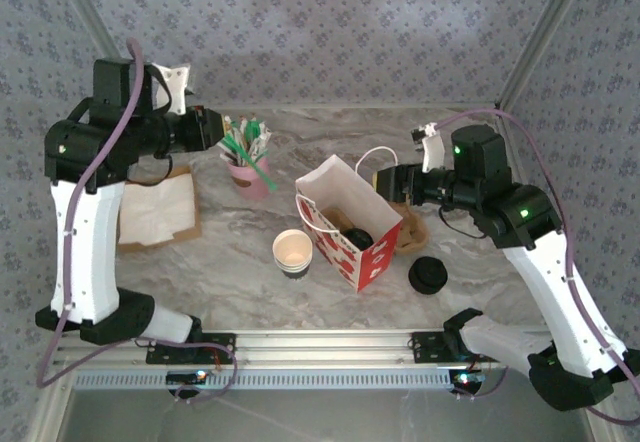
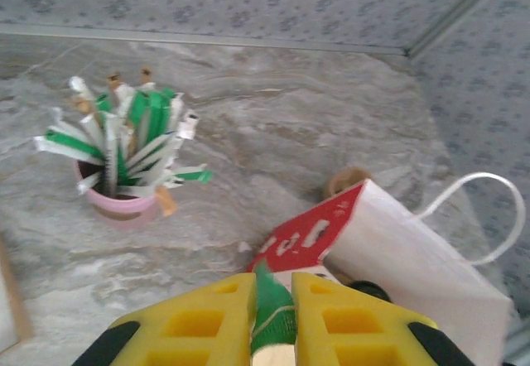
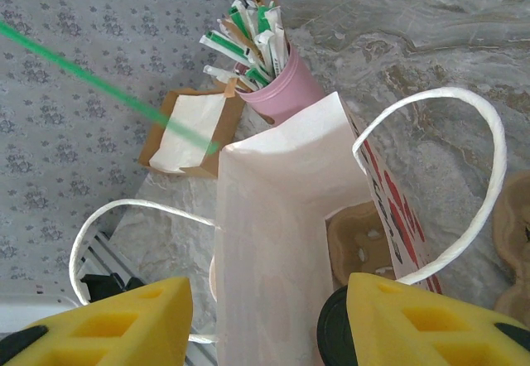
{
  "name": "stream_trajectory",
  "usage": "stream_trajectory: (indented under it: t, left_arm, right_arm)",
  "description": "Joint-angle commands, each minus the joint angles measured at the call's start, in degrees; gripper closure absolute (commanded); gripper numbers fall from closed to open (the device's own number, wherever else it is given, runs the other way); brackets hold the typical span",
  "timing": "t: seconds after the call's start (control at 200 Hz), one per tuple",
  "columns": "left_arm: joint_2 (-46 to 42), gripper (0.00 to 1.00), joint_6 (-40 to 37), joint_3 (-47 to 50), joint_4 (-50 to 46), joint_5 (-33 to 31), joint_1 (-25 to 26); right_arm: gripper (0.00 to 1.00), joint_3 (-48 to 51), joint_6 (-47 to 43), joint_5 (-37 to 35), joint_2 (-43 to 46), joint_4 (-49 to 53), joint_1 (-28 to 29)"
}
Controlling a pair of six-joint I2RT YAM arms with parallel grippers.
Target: Pack the takeout coffee
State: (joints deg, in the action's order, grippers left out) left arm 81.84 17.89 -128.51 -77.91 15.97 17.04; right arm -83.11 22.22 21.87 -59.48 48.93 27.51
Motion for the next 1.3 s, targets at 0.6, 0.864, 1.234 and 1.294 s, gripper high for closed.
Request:
stream_trajectory:
  t: [0.6, 0.864, 1.234, 1.294]
  left_arm:
    - [1.9, 0.81, 6.3, -9.0, 8.2, 15.4, 2.3]
    - [8.1, 0.81, 6.9, -16.8, 9.4, 12.6, 8.4]
    - [16.1, 0.81, 4.5, -28.8, 5.7, 7.4, 13.4]
    - [15.8, 0.81, 3.5, -30.0, 4.8, 6.7, 13.2]
  right_arm:
    - [0.45, -1.0, 0.0, -2.0, 2.6, 2.1, -0.7]
    - [0.45, -0.7, 0.3, -3.5, 3.9, 2.2, -1.1]
    - [0.45, 0.4, 0.4, -3.0, 5.2, 2.1, -2.0]
    - [0.45, 0.7, 0.4, -2.7, 5.5, 2.0, -2.2]
